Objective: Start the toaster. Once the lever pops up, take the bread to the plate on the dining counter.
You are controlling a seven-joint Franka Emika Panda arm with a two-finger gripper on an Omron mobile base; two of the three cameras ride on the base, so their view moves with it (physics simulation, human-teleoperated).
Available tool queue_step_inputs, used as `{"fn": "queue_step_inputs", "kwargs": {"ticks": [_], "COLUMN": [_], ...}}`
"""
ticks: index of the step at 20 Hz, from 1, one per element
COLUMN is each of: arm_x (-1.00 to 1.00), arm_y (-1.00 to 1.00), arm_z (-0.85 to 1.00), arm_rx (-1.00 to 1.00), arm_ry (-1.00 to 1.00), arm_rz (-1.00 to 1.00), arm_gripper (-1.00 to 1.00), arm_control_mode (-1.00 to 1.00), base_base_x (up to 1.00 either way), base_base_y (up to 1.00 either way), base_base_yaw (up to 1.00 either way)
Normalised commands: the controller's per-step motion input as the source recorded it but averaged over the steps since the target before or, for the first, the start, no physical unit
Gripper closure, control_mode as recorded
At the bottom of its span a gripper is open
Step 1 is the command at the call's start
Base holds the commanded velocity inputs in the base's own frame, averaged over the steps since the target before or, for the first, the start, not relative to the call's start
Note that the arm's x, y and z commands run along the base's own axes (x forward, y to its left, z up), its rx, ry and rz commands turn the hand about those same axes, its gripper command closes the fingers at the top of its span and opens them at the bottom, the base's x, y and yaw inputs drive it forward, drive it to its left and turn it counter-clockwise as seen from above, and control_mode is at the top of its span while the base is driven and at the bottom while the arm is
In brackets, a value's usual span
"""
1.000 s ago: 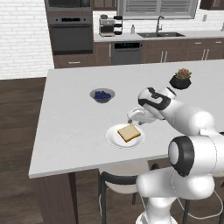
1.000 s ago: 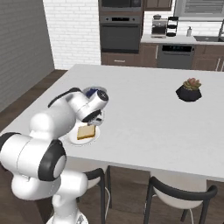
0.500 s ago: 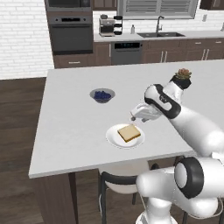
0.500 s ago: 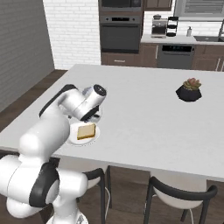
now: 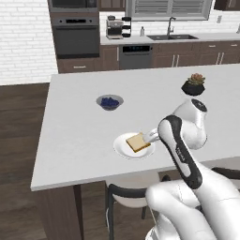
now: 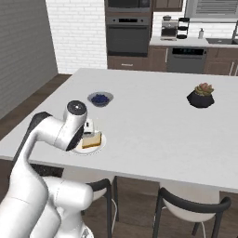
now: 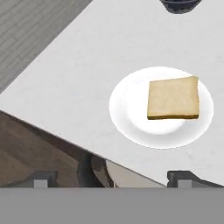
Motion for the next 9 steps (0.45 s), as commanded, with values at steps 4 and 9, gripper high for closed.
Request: {"fn": "queue_step_inputs", "kwargs": {"ticks": [4,9], "arm_x": [-0.82,-0.50], "arm_y": [0.00,0.00], "arm_z": [0.50,0.69], "arm_rx": [-0.14,-0.08], "arm_ry": [-0.19,-0.16], "arm_rz": [-0.03,-0.01], "arm_gripper": [-1.00,-1.00], "arm_control_mode": [-1.00,-1.00], "base_base_x": [0.00,0.00], "base_base_y": [0.00,0.00], "base_base_yaw": [0.00,0.00]}}
